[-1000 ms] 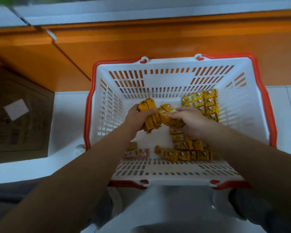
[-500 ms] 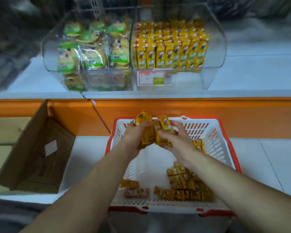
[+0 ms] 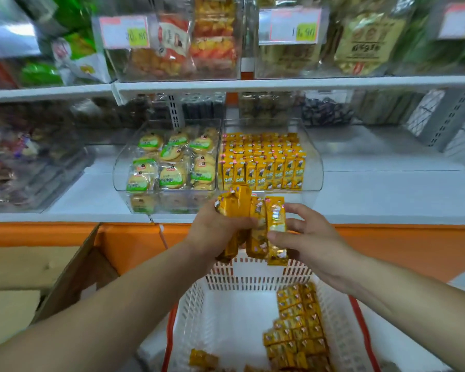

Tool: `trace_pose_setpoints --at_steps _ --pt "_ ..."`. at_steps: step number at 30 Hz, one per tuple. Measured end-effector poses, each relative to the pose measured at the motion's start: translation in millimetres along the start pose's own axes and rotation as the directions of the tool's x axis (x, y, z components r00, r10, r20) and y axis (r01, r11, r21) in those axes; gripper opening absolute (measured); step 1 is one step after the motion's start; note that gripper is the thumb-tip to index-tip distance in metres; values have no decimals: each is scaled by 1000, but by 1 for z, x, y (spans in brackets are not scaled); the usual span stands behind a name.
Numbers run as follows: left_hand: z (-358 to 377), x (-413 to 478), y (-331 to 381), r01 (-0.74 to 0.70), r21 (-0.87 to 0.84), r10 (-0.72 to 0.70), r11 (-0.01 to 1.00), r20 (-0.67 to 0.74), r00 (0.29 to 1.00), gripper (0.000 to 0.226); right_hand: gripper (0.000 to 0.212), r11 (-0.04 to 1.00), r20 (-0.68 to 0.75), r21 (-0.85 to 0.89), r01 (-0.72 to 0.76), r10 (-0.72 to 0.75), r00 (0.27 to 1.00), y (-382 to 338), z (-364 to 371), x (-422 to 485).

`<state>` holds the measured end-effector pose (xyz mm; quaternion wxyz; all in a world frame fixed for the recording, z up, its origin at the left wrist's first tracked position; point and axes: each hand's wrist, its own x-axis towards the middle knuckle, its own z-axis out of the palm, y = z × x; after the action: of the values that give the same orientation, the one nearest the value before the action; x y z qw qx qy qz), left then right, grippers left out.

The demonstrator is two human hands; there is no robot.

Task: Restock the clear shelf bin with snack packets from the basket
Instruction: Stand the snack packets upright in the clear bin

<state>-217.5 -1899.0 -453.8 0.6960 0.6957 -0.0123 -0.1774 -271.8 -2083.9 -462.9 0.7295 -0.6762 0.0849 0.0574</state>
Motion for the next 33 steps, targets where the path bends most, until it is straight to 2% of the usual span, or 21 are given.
trace_pose_setpoints --at_steps 3,5,7,10,12,15,18,21,33 --pt "3 6 6 -25 19 26 999 -41 999 41 77 1000 -31 5 21 -21 999 -4 -1 4" --pt "0 14 11 -49 22 51 999 -61 997 39 80 998 -25 -8 56 -56 998 -11 0 14" --pt "-5 23 20 -69 1 69 998 -78 995 34 71 993 -60 -18 113 -113 992 -21 0 27" --pt "-16 34 30 -93 31 95 995 -83 992 31 47 973 -207 -80 217 -230 951 -37 -9 52" --pt "-23 38 32 -103 59 108 993 -78 991 33 36 938 -264 -210 276 -326 908 -47 -20 73" --pt "-31 46 31 -127 55 132 990 -103 986 34 35 833 -253 -473 287 -441 861 -57 -37 111" --pt "-37 53 31 -161 50 166 986 -134 977 31 37 751 -208 -617 236 -445 871 -54 -46 148" --pt "-42 60 28 -165 44 169 985 -119 978 31 39 689 -222 -707 157 -428 876 -45 -50 181" --pt "-46 78 18 -174 25 176 984 -56 983 35 39 558 -189 -828 47 -358 914 -19 -43 224"
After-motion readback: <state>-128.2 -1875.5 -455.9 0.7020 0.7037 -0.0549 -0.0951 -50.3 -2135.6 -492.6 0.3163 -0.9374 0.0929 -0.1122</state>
